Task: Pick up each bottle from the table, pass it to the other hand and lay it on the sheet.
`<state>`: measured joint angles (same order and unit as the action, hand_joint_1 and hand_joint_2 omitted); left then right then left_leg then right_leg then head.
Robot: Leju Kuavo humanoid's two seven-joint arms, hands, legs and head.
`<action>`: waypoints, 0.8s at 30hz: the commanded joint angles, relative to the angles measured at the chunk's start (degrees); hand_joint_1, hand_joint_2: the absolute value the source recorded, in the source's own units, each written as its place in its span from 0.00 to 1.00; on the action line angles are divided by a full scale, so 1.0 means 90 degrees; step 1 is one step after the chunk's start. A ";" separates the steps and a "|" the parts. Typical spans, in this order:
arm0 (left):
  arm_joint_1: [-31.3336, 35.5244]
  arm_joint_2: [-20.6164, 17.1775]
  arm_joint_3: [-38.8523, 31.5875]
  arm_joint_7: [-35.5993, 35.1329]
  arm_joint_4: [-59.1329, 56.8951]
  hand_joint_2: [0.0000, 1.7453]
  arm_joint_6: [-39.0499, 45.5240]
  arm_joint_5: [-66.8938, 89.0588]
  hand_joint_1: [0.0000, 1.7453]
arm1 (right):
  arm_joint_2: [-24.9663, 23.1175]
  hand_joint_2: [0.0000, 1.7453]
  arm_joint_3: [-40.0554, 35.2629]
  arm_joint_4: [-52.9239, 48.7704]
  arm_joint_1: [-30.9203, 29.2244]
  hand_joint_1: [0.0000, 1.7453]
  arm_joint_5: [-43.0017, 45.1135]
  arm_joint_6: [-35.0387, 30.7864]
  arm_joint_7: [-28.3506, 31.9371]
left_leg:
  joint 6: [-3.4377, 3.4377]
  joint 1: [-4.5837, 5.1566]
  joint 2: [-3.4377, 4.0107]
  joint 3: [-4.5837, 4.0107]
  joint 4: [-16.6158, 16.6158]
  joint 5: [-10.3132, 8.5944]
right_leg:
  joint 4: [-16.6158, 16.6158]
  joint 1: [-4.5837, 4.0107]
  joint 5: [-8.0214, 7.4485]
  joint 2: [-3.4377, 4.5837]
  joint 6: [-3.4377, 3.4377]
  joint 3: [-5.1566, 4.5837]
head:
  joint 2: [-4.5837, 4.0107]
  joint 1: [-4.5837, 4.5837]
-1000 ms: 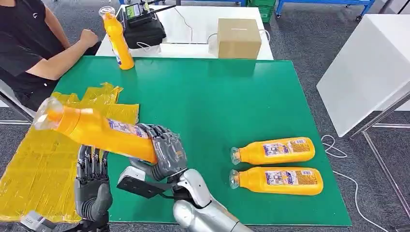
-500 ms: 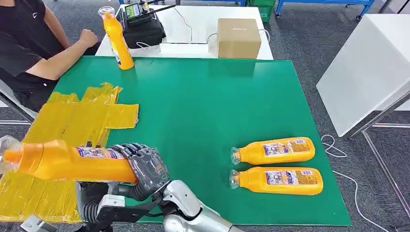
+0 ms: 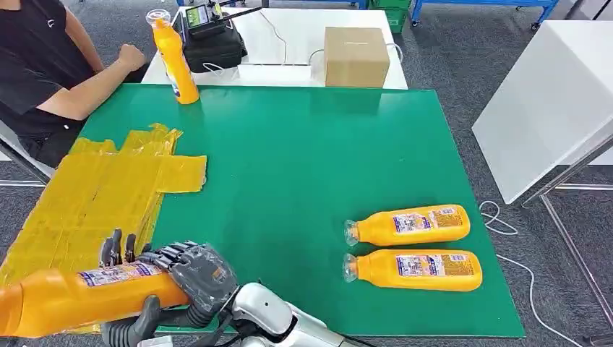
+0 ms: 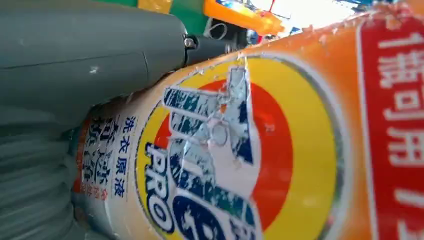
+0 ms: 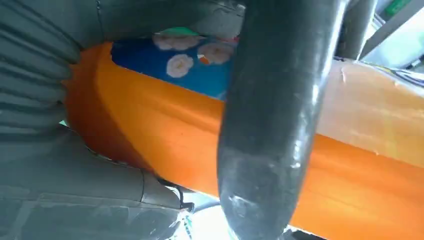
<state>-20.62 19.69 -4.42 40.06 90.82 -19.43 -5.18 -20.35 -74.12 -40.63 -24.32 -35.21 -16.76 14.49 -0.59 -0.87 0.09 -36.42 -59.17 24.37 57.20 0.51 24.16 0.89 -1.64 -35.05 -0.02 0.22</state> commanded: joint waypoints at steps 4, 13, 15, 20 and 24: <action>0.0516 -0.0104 -0.0054 -0.0007 -0.0061 1.00 -0.0067 -0.0039 1.00 | 0.0039 1.00 -0.0760 0.0454 0.0538 1.00 -0.0123 0.0350 0.0143 | -0.0001 0.0001 -0.0034 0.0025 0.0019 -0.0005 | -0.0015 0.0000 0.0006 -0.0040 0.0005 0.0033 | 0.0000 0.0000; 0.0509 0.0008 -0.0141 -0.0007 0.0055 1.00 0.0077 0.0074 1.00 | 0.0039 1.00 -0.0657 0.0534 0.0595 1.00 -0.0434 -0.0327 -0.0125 | -0.0001 0.0000 -0.0039 0.0033 0.0021 -0.0003 | -0.0018 -0.0002 0.0010 -0.0046 0.0006 0.0045 | 0.0000 0.0000; 0.0482 0.0023 -0.0195 -0.0007 0.0110 1.00 0.0203 0.0132 1.00 | 0.0039 1.00 -0.0555 0.0528 0.0641 1.00 -0.0415 -0.0464 -0.0152 | -0.0001 -0.0002 -0.0037 0.0030 0.0018 -0.0003 | -0.0017 -0.0004 0.0008 -0.0043 0.0006 0.0042 | 0.0000 0.0000; 0.0550 -0.0072 -0.0567 -0.0007 0.0274 1.00 0.1208 0.0852 1.00 | 0.0039 0.00 0.0151 0.0309 0.0582 0.00 -0.0372 -0.1271 -0.0195 | -0.0001 -0.0001 -0.0027 0.0027 0.0015 -0.0002 | -0.0014 -0.0003 0.0006 -0.0035 0.0005 0.0035 | 0.0000 0.0000; 0.0707 -0.0262 -0.0875 -0.0007 0.0041 1.00 0.1621 0.1152 1.00 | 0.0177 0.00 0.1163 -0.0124 0.0743 0.00 -0.0699 -0.1303 0.0024 | 0.0000 -0.0002 -0.0020 0.0016 0.0013 -0.0005 | -0.0012 -0.0003 0.0001 -0.0023 0.0005 0.0025 | 0.0000 0.0002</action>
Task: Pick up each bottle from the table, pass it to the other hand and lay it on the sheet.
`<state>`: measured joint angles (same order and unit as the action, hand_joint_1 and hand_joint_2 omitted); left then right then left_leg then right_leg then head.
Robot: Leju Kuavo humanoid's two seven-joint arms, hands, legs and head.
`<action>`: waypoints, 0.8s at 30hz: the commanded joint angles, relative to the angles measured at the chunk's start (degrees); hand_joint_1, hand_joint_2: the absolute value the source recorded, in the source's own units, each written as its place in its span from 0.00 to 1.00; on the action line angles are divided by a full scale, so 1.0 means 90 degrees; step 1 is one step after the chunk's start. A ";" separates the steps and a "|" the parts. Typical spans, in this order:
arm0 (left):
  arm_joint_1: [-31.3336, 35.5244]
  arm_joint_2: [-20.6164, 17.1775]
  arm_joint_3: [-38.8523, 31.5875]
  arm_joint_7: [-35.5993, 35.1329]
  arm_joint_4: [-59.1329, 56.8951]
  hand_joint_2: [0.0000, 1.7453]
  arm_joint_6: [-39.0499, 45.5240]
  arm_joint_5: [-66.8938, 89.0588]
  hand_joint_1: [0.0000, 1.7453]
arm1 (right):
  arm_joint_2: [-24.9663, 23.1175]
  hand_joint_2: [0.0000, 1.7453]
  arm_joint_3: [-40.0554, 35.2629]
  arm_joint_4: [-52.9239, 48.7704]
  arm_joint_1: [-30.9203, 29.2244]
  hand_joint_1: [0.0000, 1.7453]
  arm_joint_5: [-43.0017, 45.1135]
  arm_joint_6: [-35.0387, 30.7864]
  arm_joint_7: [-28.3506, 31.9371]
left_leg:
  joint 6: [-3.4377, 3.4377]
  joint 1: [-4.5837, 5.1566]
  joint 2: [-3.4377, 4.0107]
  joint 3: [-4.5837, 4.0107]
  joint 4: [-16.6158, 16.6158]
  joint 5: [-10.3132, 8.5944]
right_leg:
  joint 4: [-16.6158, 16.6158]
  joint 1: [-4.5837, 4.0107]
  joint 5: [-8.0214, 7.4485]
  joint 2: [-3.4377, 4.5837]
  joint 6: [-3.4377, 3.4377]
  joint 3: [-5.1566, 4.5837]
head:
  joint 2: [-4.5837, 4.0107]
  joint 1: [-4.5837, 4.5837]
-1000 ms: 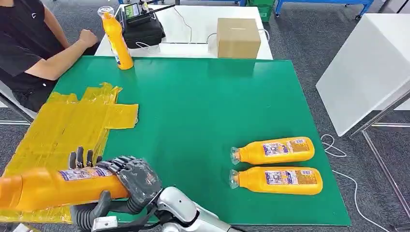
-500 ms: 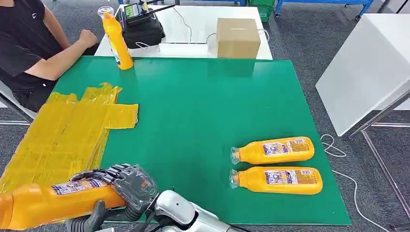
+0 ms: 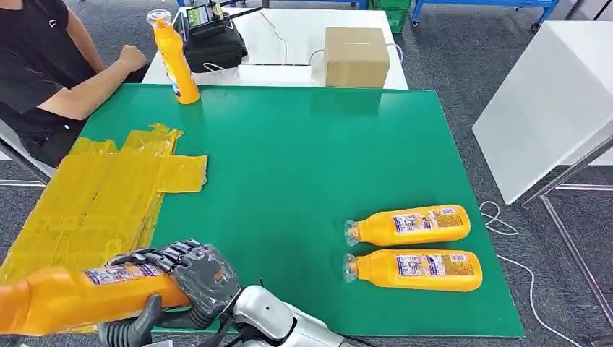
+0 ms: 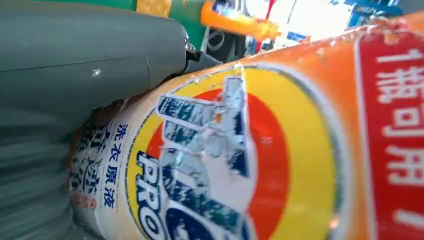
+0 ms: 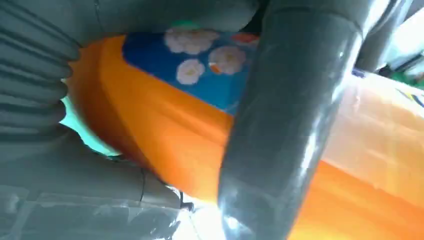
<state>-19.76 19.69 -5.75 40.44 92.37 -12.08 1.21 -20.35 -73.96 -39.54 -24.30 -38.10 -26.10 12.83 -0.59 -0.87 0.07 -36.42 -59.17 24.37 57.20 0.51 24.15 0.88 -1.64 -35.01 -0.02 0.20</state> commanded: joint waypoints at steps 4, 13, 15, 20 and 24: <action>0.0607 -0.0220 -0.0700 -0.0048 -0.0121 1.00 0.0820 0.0475 1.00 | 0.0152 0.00 0.1139 -0.0220 0.0798 0.00 -0.0445 -0.0288 0.0199 | 0.0000 0.0000 -0.0019 0.0017 0.0011 -0.0001 | -0.0008 -0.0002 0.0003 -0.0024 0.0003 0.0024 | 0.0000 0.0000; 0.1723 -0.1675 -0.1443 -0.1537 -0.2038 1.00 0.4870 0.5616 1.00 | 0.1765 0.00 0.3751 -0.3596 0.1602 0.00 -0.0955 0.0393 -0.0148 | -0.0001 0.0001 -0.0063 0.0035 0.0028 -0.0013 | -0.0023 -0.0002 0.0005 -0.0064 0.0006 0.0050 | 0.0000 0.0002; 0.1981 -0.1982 -0.1560 -0.2111 -0.2789 1.00 0.5574 0.7062 1.00 | 0.2246 0.00 0.4030 -0.4030 0.1580 0.00 -0.0715 0.0812 -0.0035 | -0.0001 0.0006 -0.0071 0.0034 0.0030 -0.0016 | -0.0020 0.0003 0.0002 -0.0064 0.0006 0.0055 | 0.0000 0.0000; 0.2393 -0.2632 -0.1217 -0.3036 -0.4199 1.00 0.5205 0.8700 1.00 | 0.3473 0.00 0.4685 -0.4690 0.1401 0.00 0.0118 0.1837 0.0263 | -0.0010 0.0016 -0.0069 0.0028 0.0026 -0.0020 | -0.0018 0.0014 -0.0003 -0.0065 -0.0002 0.0045 | 0.0000 -0.0002; 0.2540 -0.2607 -0.1011 -0.3150 -0.4601 1.00 0.5239 0.8925 1.00 | 0.4036 0.00 0.5073 -0.5121 0.1451 0.00 0.0381 0.2409 0.0316 | -0.0020 0.0015 -0.0066 0.0021 0.0013 -0.0020 | -0.0009 0.0019 -0.0004 -0.0063 -0.0009 0.0043 | 0.0000 0.0002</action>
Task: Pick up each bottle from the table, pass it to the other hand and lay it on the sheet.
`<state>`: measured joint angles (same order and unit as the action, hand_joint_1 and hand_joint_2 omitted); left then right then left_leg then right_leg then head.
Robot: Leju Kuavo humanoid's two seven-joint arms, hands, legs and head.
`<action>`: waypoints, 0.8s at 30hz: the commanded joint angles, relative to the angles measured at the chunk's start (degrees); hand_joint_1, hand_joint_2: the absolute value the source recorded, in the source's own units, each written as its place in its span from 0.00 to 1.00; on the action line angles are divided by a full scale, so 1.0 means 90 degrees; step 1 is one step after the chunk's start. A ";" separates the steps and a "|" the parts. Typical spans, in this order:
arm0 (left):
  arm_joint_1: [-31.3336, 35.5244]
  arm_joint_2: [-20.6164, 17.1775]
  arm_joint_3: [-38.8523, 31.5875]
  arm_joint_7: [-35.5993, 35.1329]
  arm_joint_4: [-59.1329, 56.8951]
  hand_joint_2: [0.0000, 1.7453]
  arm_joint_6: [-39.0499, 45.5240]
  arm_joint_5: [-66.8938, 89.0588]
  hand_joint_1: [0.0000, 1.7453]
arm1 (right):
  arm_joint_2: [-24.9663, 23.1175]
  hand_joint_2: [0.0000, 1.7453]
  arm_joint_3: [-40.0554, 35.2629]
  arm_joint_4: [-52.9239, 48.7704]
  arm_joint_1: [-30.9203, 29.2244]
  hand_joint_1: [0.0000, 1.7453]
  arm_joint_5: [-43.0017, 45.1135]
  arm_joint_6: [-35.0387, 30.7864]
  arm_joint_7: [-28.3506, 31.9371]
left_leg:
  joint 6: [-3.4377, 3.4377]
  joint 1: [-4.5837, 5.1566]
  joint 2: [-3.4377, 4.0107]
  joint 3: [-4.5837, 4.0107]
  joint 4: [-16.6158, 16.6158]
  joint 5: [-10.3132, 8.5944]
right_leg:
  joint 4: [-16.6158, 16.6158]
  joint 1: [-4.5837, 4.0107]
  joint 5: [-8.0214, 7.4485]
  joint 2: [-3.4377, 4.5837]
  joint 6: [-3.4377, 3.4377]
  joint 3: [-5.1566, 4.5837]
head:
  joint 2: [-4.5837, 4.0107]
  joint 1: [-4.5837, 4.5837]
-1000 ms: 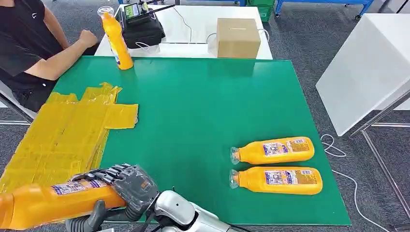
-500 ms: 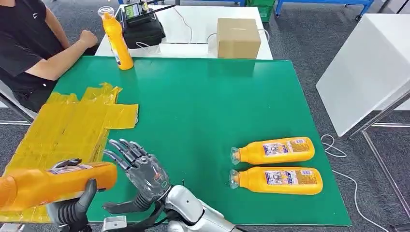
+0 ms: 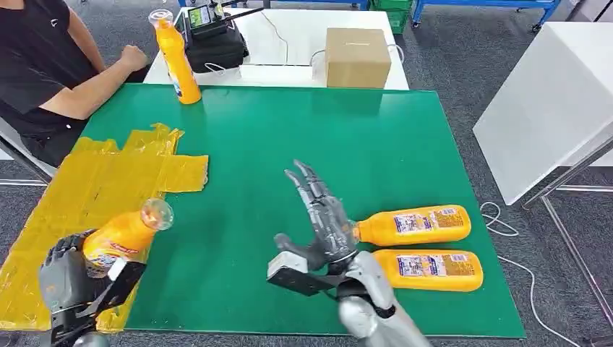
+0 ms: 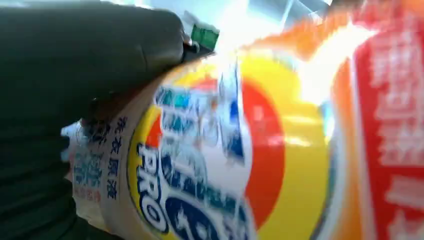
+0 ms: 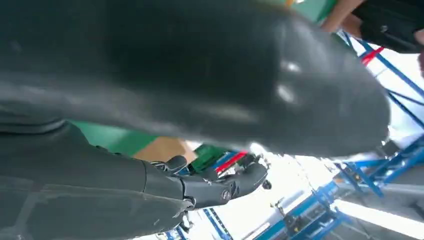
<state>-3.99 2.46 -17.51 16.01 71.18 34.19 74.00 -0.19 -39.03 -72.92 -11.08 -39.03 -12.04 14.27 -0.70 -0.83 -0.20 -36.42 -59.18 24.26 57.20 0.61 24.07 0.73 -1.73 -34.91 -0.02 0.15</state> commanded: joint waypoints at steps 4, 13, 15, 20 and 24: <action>0.0757 -0.0714 0.0417 -0.0421 -0.2181 1.00 0.0017 0.0852 1.00 | 0.2137 0.00 0.1198 -0.1576 0.0029 0.00 0.1017 0.1314 0.0220 | -0.0004 0.0020 -0.0012 0.0010 0.0005 -0.0001 | -0.0002 0.0015 0.0001 -0.0017 -0.0005 0.0015 | 0.0000 0.0002; 0.0342 -0.0289 0.0587 0.0609 -0.1159 0.00 0.0158 -0.0392 0.00 | 0.1830 0.00 0.1888 -0.1708 0.0386 0.00 0.0673 0.0723 0.0382 | -0.0005 0.0021 0.0000 0.0012 0.0007 0.0001 | -0.0005 0.0012 -0.0003 -0.0005 -0.0005 0.0015 | 0.0000 0.0002; 0.0252 -0.0241 0.0655 0.0850 -0.0890 0.00 0.0090 -0.0771 0.00 | 0.2209 0.00 0.1922 -0.1728 0.0476 0.00 0.0783 0.0934 0.0380 | -0.0005 0.0019 -0.0003 0.0012 0.0004 0.0002 | -0.0004 0.0008 -0.0001 -0.0008 -0.0005 0.0018 | 0.0000 0.0002; 0.0461 -0.0347 0.0650 0.0947 -0.0932 0.00 -0.0082 -0.1161 0.00 | 0.2348 0.00 0.2016 -0.1551 0.0227 0.00 0.0886 0.1258 0.0479 | -0.0008 0.0019 -0.0007 0.0004 0.0001 0.0000 | -0.0002 0.0011 0.0000 -0.0013 -0.0007 0.0011 | 0.0000 0.0002; 0.0431 -0.0369 0.0482 0.1324 -0.0776 0.00 0.0009 -0.1774 0.00 | 0.2885 1.00 0.2050 -0.1727 0.0350 0.00 0.1002 0.1653 0.0365 | -0.0005 0.0019 0.0001 0.0014 0.0002 0.0000 | -0.0001 0.0015 -0.0003 -0.0008 -0.0001 0.0018 | 0.0000 0.0000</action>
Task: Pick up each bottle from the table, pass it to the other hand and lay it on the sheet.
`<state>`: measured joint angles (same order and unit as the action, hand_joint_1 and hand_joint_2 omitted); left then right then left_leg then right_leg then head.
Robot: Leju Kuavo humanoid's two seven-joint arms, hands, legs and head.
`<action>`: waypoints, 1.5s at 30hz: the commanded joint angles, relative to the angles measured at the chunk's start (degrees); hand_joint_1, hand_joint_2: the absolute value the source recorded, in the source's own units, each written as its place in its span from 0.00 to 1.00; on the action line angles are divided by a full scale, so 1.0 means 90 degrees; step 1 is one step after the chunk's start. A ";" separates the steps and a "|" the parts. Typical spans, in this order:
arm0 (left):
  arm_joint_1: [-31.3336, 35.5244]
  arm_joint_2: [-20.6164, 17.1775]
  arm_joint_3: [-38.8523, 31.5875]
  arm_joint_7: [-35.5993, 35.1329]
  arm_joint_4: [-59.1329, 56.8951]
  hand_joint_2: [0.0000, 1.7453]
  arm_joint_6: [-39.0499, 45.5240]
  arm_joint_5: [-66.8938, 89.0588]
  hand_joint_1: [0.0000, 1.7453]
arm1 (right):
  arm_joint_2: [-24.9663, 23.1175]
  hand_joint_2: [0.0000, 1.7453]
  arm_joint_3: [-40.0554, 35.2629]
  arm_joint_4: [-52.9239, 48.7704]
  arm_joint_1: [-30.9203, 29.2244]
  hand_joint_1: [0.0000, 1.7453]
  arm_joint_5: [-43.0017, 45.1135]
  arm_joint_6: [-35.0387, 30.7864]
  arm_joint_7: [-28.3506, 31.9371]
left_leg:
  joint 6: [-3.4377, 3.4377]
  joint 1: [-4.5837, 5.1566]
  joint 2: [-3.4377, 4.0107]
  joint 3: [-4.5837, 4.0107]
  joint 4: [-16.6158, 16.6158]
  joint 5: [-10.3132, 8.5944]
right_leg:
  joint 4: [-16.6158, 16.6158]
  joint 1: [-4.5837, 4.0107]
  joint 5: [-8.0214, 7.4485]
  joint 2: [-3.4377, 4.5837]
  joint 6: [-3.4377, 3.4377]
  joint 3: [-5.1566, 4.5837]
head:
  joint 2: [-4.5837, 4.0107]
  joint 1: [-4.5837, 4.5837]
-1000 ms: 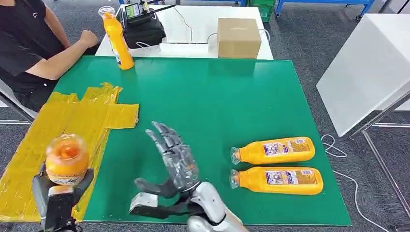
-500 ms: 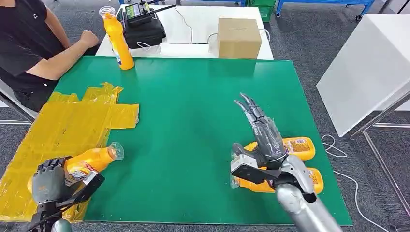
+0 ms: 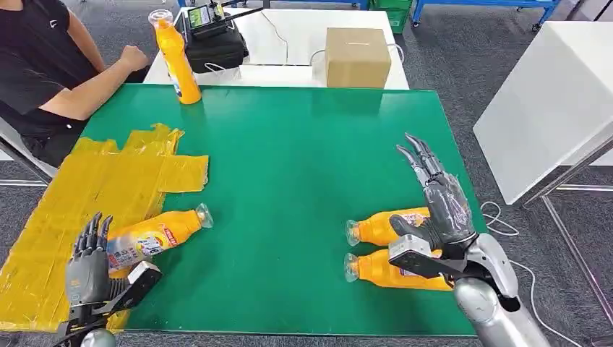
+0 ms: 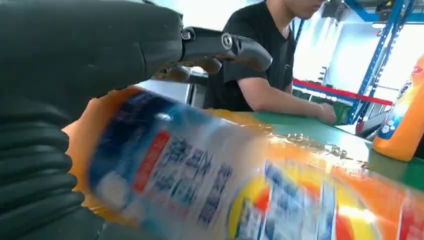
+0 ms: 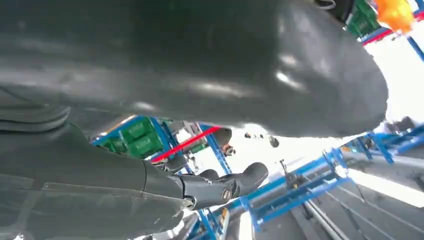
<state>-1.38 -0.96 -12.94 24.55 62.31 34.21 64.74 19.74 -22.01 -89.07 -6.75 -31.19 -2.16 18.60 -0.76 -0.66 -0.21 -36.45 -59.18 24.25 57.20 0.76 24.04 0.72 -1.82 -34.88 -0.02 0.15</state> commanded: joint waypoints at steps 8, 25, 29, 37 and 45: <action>0.0121 0.0084 -0.0160 0.0670 0.0367 0.00 0.0084 -0.1252 0.00 | 0.1450 1.00 0.0385 -0.0344 0.0150 0.00 0.0537 0.1165 -0.0272 | -0.0003 0.0002 -0.0011 0.0007 -0.0003 0.0003 | 0.0001 -0.0002 0.0006 -0.0016 0.0004 0.0012 | 0.0000 0.0000; -0.0370 0.0564 -0.0154 0.1639 0.2001 0.00 -0.1461 -0.4189 0.00 | 0.4751 1.00 0.2210 -0.2716 0.2021 0.00 0.2466 0.2681 -0.1783 | -0.0007 0.0014 -0.0017 -0.0009 -0.0010 0.0007 | 0.0013 0.0010 0.0012 -0.0023 0.0001 -0.0004 | 0.0000 -0.0002; -0.0293 0.0504 -0.0143 0.1627 0.1825 0.00 -0.1420 -0.4299 0.00 | 0.5249 1.00 0.2826 -0.3167 0.2523 0.00 0.2954 0.2901 -0.2117 | -0.0010 0.0021 -0.0023 -0.0017 -0.0012 0.0006 | 0.0019 0.0019 0.0013 -0.0028 0.0000 -0.0015 | 0.0000 -0.0002; -0.0279 0.0493 -0.0174 0.1642 0.1796 0.00 -0.1379 -0.4327 0.00 | 0.5549 1.00 0.2622 -0.3252 0.2607 0.00 0.3008 0.2854 -0.2326 | -0.0005 0.0008 -0.0007 0.0014 0.0004 0.0005 | -0.0011 -0.0001 0.0002 -0.0015 0.0005 0.0014 | 0.0000 -0.0002; -0.0373 0.0509 -0.0291 0.1717 0.1722 0.00 -0.1425 -0.4503 0.00 | 0.6409 1.00 0.5118 -0.4433 0.5013 0.00 0.3852 0.3634 -0.3704 | -0.0006 0.0011 -0.0002 0.0003 -0.0002 0.0008 | -0.0001 0.0003 0.0005 -0.0009 0.0003 0.0002 | 0.0000 0.0000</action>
<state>-4.79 2.84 -15.41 39.65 79.73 21.62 24.87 74.19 4.81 -119.43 20.36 1.29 24.11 -7.98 -0.83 -0.59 -0.18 -36.47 -59.21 24.29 57.18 0.78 24.04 0.73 -1.84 -34.92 -0.02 0.15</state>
